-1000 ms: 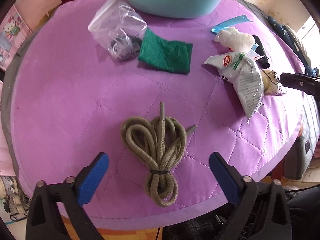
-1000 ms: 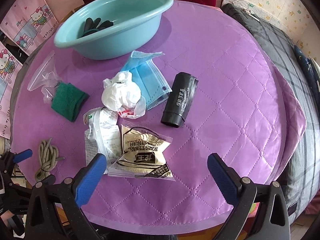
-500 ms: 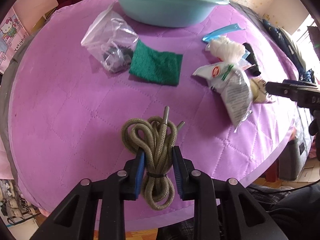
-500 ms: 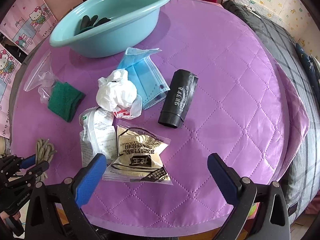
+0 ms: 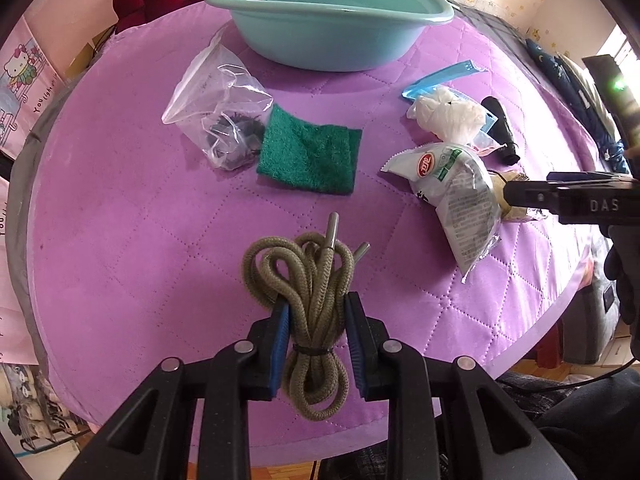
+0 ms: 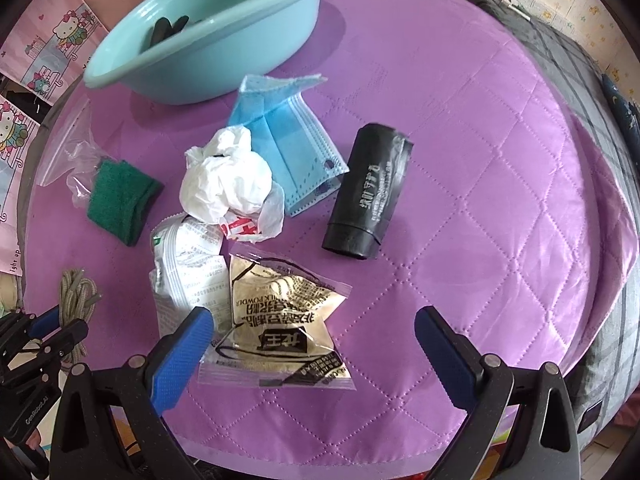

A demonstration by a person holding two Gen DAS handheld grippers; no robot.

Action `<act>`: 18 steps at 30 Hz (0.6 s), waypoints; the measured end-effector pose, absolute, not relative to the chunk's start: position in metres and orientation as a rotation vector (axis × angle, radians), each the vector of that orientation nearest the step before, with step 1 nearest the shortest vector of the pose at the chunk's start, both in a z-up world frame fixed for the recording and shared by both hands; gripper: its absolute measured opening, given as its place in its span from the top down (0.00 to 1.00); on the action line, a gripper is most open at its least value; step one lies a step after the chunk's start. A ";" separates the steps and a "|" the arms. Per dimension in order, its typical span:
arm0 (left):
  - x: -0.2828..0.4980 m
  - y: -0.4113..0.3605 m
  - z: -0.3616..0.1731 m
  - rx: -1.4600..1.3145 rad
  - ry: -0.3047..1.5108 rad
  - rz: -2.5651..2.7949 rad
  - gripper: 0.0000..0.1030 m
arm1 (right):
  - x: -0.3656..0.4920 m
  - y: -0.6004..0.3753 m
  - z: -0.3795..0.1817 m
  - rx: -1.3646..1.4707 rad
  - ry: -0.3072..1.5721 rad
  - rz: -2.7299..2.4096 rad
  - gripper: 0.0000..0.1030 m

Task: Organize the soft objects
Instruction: 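Close the left tool on the khaki rope coil while the right tool grips the printed snack packet, then carry the rope in the left tool over the basin while the right tool carries the packet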

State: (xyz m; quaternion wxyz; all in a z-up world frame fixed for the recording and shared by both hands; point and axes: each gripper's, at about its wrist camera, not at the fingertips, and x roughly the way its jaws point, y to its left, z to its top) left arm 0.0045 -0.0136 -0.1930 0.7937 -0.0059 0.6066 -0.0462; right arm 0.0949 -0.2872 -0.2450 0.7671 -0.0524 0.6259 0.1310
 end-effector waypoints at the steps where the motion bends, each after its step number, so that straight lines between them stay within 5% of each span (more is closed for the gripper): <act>1: 0.005 -0.014 -0.193 -0.013 1.305 -0.097 0.72 | 0.097 -0.287 -0.248 -0.111 1.364 0.284 0.04; 6: 0.003 -0.015 -0.193 -0.002 1.303 -0.081 0.72 | 0.107 -0.283 -0.262 -0.100 1.396 0.304 0.26; 7: 0.004 -0.015 -0.193 -0.004 1.304 -0.081 0.72 | 0.110 -0.283 -0.265 -0.093 1.402 0.316 0.40; 8: 0.003 -0.015 -0.193 -0.006 1.304 -0.081 0.72 | 0.111 -0.281 -0.267 -0.083 1.410 0.331 0.44; 18: 0.001 -0.014 -0.187 -0.006 1.286 -0.090 0.72 | 0.106 -0.273 -0.264 -0.077 1.384 0.372 0.57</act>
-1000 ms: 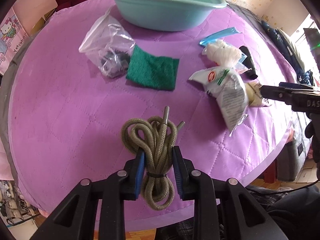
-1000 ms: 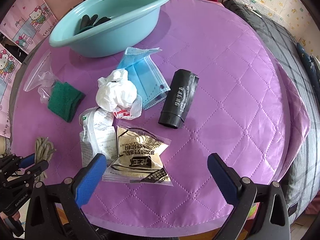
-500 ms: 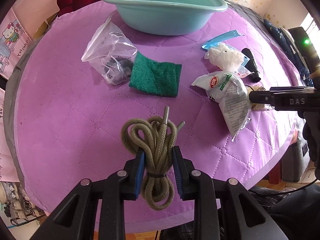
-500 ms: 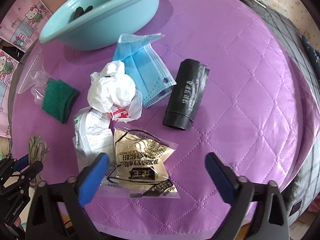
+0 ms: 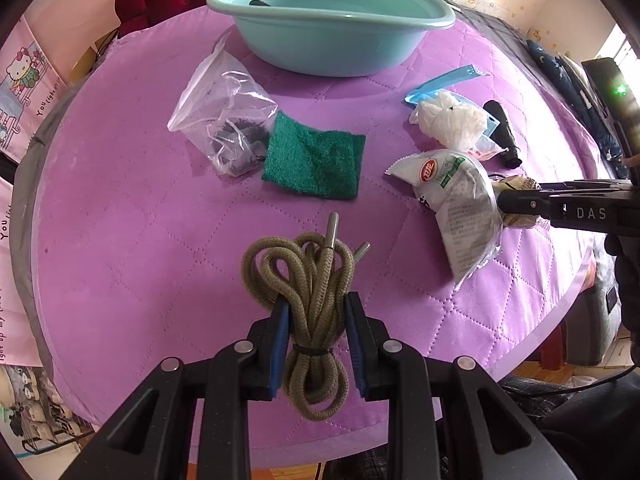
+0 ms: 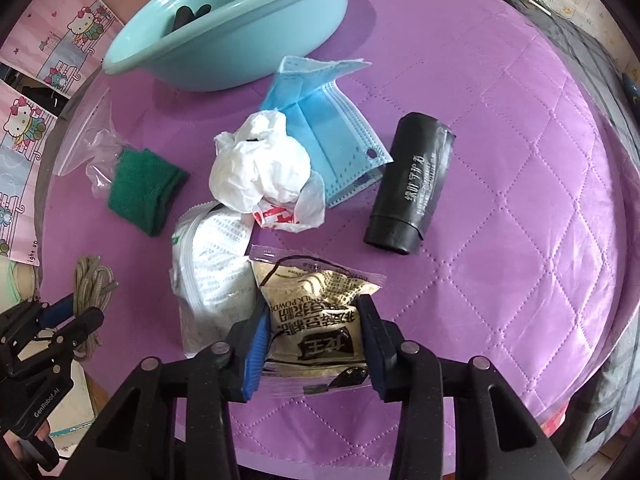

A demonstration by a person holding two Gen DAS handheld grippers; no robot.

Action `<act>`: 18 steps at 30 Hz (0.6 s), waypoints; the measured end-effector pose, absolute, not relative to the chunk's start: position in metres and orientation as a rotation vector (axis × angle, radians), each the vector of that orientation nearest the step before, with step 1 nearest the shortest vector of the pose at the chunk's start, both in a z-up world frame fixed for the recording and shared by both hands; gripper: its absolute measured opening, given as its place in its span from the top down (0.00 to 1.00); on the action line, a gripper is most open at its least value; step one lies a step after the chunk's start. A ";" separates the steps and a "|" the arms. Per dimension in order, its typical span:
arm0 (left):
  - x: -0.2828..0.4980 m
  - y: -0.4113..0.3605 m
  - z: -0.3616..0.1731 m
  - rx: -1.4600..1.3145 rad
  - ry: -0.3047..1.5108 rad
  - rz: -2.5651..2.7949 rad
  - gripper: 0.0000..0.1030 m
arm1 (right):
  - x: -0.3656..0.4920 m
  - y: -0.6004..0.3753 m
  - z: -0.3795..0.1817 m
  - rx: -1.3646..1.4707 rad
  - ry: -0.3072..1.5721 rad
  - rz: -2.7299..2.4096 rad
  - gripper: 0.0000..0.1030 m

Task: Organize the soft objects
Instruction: 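Carry the rope in the left tool over the basin while the right tool carries the packet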

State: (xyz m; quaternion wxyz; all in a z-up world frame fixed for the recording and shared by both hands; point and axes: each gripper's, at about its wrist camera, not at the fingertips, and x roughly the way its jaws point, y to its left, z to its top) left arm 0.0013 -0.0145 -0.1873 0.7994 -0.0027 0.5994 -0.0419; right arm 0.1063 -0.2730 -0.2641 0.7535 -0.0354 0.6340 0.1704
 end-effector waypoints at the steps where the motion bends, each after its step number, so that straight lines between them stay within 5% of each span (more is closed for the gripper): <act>1: 0.001 -0.014 -0.186 -0.006 1.281 -0.093 0.72 | 0.105 -0.273 -0.263 -0.080 1.381 0.370 0.57; 18: -0.013 -0.007 -0.152 -0.001 1.221 -0.128 0.72 | 0.070 -0.269 -0.229 -0.108 1.316 0.353 0.57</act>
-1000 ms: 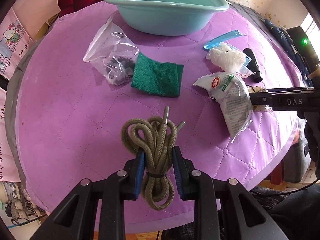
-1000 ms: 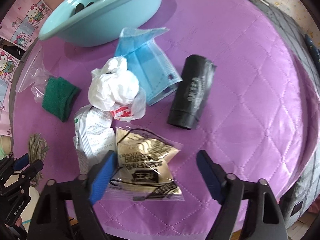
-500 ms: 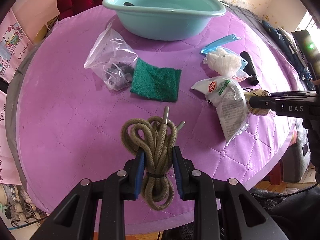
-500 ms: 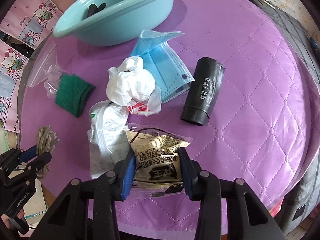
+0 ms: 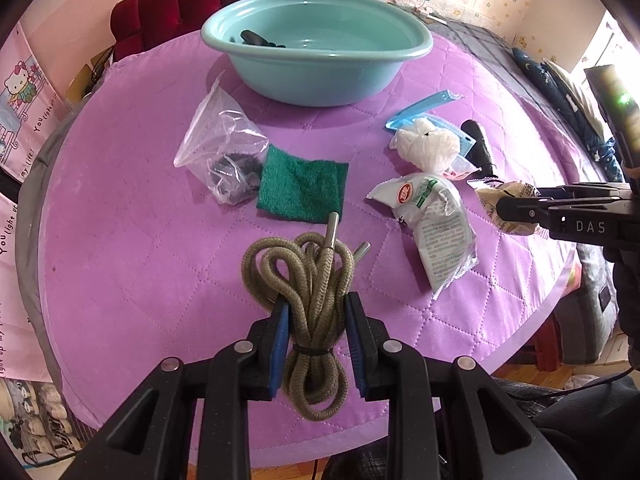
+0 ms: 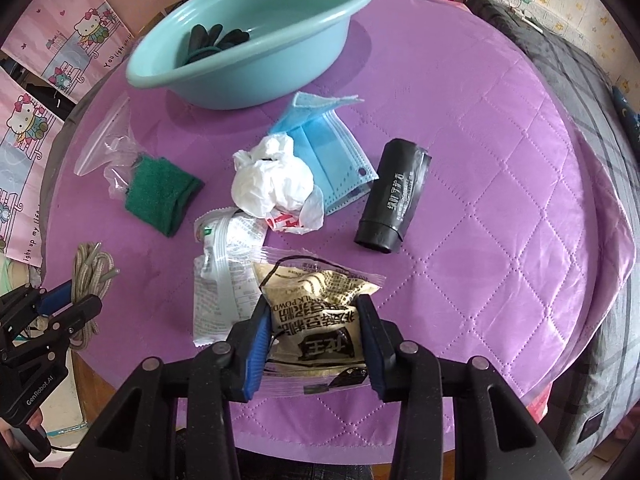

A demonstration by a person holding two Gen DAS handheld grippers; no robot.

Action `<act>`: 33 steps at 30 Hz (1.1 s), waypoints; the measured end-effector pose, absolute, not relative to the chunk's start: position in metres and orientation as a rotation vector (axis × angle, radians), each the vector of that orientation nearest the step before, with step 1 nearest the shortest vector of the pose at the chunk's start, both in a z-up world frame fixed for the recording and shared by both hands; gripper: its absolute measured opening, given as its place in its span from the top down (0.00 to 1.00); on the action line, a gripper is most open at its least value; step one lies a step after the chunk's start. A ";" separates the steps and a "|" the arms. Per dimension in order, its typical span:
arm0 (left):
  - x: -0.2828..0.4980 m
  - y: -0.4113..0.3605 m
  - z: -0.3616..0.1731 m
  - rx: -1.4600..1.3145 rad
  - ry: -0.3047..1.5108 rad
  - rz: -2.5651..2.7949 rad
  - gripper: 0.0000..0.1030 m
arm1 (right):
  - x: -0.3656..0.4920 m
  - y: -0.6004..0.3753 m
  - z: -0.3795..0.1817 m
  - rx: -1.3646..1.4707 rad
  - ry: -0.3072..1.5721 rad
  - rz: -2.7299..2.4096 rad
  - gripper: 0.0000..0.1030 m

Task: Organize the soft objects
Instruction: 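Carry the rope in the left tool over the basin while the right tool carries the packet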

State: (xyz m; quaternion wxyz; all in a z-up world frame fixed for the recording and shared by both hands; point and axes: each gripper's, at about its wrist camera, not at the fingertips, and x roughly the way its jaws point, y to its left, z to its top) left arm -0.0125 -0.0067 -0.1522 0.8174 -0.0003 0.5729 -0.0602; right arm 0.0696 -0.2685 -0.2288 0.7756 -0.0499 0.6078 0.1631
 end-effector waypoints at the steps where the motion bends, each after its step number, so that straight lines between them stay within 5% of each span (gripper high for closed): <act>1: -0.013 -0.006 -0.150 0.002 1.217 -0.129 0.72 | 0.068 -0.268 -0.228 -0.112 1.310 0.352 0.57; 33: 0.027 -0.023 -0.084 0.037 1.106 -0.185 0.72 | 0.088 -0.252 -0.138 -0.191 1.137 0.423 0.57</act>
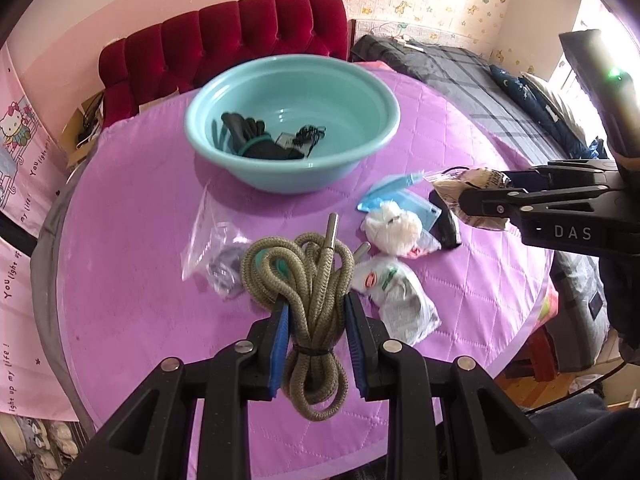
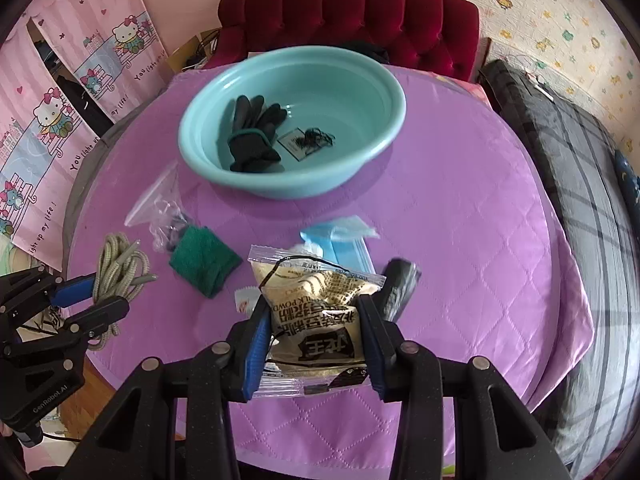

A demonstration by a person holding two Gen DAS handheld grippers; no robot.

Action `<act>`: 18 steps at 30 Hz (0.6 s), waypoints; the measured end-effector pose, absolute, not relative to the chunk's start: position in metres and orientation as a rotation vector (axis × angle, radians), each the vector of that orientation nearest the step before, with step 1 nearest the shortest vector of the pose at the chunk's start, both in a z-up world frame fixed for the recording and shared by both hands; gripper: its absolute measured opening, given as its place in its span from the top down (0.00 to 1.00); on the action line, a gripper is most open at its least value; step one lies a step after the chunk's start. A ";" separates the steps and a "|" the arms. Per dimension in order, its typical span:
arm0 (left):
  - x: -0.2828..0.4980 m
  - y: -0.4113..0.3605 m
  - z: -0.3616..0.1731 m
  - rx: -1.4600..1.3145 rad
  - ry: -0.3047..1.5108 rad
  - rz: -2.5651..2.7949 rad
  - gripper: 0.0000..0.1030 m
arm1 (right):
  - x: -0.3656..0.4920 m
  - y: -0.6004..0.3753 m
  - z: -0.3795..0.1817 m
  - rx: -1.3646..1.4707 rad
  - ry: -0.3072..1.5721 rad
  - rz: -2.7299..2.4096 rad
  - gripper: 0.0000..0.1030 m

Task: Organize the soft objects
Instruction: 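Carry the rope in the left tool over the basin while the right tool carries the packet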

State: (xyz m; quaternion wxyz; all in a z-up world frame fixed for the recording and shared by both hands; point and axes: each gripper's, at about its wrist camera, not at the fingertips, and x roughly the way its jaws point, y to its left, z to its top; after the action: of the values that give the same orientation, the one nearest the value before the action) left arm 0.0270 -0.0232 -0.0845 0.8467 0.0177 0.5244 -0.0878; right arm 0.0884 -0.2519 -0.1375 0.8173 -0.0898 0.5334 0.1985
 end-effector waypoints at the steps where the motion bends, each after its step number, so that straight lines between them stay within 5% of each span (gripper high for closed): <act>1: 0.030 -0.023 -0.082 0.036 1.102 -0.186 0.72 | 0.091 -0.251 -0.135 -0.193 1.131 0.423 0.57; 18: 0.085 -0.026 -0.059 0.053 1.071 -0.190 0.72 | 0.139 -0.231 -0.098 -0.215 1.088 0.467 0.56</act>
State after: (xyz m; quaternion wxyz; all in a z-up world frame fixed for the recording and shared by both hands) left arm 0.0847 -0.0257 -0.0589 0.8554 0.0251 0.5094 -0.0903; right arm 0.1393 -0.2309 -0.0979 0.8245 -0.1010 0.5116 0.2196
